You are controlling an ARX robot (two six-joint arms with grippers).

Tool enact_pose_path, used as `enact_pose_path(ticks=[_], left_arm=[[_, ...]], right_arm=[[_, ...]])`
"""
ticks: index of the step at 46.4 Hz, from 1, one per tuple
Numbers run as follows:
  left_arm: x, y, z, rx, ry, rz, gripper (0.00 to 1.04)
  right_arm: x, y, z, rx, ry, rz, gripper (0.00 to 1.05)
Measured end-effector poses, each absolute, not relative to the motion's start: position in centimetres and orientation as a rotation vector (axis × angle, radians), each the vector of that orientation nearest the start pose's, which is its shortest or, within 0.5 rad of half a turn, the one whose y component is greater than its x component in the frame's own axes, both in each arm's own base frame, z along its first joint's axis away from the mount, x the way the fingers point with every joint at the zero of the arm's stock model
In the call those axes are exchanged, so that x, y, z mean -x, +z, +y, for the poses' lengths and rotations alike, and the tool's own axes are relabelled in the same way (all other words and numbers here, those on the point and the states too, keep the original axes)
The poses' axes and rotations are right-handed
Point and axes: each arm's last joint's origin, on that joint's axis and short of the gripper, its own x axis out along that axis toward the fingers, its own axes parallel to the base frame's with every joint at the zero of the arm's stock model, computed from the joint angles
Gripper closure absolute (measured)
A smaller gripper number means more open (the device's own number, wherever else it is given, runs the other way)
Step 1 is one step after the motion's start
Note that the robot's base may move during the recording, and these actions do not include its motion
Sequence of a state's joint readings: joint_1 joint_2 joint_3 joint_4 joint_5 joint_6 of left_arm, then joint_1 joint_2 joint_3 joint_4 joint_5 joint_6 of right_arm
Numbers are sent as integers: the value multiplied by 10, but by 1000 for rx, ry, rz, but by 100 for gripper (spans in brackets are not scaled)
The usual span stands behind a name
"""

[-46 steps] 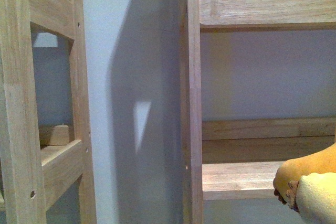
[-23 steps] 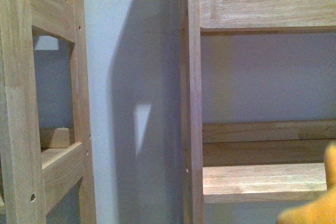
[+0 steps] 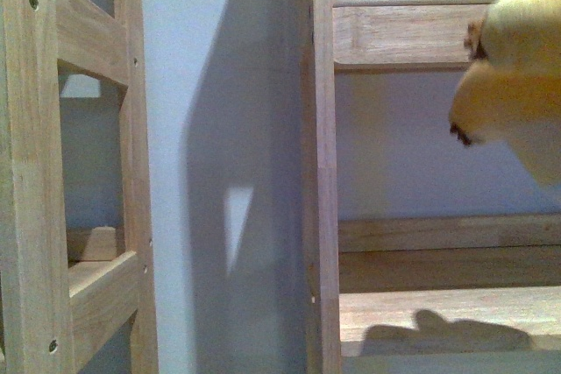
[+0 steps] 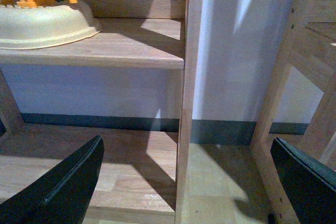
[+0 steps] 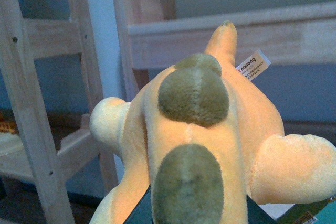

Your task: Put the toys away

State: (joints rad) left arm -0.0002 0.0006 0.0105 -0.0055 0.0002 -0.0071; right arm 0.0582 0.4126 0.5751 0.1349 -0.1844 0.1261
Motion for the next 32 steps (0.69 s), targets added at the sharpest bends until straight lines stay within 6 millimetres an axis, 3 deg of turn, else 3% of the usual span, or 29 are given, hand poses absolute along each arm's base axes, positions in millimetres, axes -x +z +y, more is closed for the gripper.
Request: enact_pose_path(ticks=[6,23,32], left_arm=[[-97,167,0,7,0,-4,6],[-97,167,0,7,0,-4,6],[-97,167,0,7,0,-4,6]], right_arm=[[-101,370,12,-78,278,-344,97],[-103,443,15,-71,277,-414,97],[-117,481,19,-64,258,-461,97]])
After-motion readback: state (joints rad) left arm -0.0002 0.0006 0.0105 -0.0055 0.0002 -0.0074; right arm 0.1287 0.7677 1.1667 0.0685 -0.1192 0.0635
